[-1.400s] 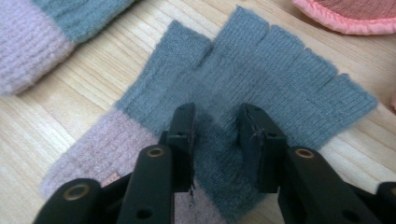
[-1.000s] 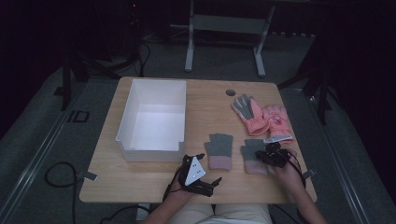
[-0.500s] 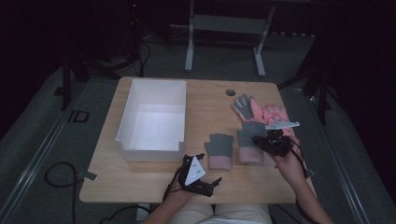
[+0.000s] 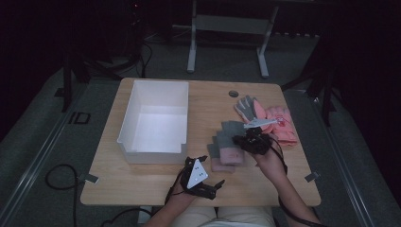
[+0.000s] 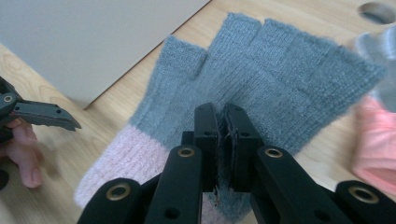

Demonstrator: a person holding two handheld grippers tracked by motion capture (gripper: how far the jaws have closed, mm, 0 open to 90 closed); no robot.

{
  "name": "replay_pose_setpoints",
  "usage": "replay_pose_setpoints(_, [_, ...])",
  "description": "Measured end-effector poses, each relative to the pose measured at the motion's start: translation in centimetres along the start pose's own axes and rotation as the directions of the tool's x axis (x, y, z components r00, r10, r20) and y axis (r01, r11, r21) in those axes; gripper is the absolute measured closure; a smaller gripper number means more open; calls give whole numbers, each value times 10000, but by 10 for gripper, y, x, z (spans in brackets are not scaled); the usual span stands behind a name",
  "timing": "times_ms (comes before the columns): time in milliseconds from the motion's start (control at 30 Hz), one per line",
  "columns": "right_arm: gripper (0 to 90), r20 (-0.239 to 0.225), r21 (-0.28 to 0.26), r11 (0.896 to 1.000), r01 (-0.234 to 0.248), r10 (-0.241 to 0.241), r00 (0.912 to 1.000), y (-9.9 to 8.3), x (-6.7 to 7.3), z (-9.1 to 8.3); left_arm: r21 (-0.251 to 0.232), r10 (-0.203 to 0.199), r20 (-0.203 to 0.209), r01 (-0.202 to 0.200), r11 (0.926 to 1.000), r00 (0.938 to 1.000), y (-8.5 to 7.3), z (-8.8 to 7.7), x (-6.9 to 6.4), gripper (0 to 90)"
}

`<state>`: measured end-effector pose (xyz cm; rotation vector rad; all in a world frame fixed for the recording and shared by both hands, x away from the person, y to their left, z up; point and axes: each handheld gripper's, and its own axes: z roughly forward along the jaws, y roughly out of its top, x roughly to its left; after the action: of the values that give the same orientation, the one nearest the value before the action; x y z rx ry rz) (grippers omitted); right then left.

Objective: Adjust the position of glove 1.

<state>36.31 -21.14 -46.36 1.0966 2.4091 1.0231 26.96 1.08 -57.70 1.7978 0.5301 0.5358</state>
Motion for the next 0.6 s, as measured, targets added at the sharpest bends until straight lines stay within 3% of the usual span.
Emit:
replay_pose_setpoints(167, [845, -170, 363, 9993, -1, 7, 9999, -4, 9, 23, -10, -19, 6, 19, 10000, 10000, 0, 0, 0, 0])
replay_pose_setpoints(367, [844, -363, 795, 9959, -440, 470, 9982, -14, 7, 44, -4, -26, 27, 26, 10000, 10000, 0, 0, 0, 0])
replay_pose_setpoints(600, [834, -415, 1262, 9910, -445, 501, 9979, -24, 4, 60, 55, -26, 53, 26, 10000, 10000, 0, 1, 0, 0])
